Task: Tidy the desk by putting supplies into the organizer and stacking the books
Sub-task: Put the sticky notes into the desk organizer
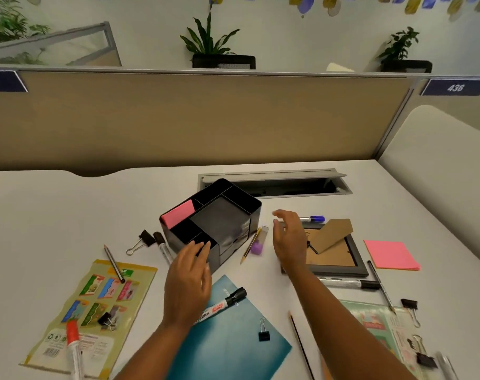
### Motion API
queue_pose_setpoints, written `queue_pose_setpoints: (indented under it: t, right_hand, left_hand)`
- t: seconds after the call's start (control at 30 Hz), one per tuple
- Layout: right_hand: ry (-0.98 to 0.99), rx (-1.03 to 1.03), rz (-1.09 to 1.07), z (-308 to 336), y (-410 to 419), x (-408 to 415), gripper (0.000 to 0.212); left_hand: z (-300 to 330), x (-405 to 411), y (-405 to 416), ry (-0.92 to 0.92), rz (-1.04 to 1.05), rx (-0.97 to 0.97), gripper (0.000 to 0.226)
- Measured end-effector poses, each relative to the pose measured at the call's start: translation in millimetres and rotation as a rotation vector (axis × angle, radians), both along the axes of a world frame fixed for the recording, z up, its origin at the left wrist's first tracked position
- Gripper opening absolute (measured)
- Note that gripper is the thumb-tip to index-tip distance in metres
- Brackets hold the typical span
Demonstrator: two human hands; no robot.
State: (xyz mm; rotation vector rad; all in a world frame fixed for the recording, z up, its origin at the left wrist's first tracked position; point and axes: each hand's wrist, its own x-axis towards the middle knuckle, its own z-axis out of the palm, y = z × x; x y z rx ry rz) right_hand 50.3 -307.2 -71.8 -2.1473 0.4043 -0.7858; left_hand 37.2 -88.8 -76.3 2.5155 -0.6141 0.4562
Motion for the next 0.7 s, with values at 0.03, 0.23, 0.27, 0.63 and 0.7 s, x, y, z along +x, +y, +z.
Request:
queue_pose_setpoints:
  t: [0.03,0.23,0.27,0.63,0.7]
  right_hand:
    - [0.028,-0.004,-0.077,-4,-16,-8,0.021]
    - [0.452,-0.188,-0.54,-8,-107,-48,0.027]
    - [0.544,-0.209,-0.59,-8,-121,-54,0.027]
    - [0.91,0.158,-0.677,-23,-216,-94,0.072]
    - [0.881,0.156,-0.679,-20,-216,-91,0.073]
  left_hand:
    - [-2,0,-1,-0.008,0.012,0.021,0.045]
    - [-11,0,-7,-0.029,0.065,0.02,0.049]
    - [-12,0,-9,-0.029,0.074,0.016,0.049]
    - [-11,2,-13,-0.088,0.123,0.051,0.047]
    - [-11,3,-13,-0.083,0.132,0.055,0.047]
